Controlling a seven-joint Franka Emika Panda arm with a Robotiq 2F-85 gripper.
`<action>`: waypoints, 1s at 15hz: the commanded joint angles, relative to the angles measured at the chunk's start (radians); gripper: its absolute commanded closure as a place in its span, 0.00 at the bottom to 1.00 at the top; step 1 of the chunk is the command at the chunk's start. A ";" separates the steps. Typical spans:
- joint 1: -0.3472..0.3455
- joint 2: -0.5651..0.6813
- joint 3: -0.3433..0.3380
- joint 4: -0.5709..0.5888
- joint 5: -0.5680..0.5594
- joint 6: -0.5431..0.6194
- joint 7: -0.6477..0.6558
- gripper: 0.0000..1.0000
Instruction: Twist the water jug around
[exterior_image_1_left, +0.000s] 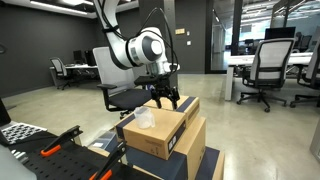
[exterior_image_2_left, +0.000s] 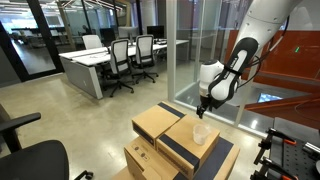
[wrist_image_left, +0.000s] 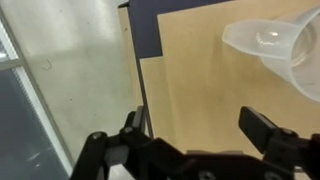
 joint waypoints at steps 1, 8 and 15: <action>0.013 0.003 -0.018 -0.001 0.022 -0.015 0.009 0.26; 0.014 0.007 -0.019 0.002 0.022 -0.014 0.007 0.69; 0.010 0.005 -0.017 -0.009 0.036 -0.027 0.016 0.95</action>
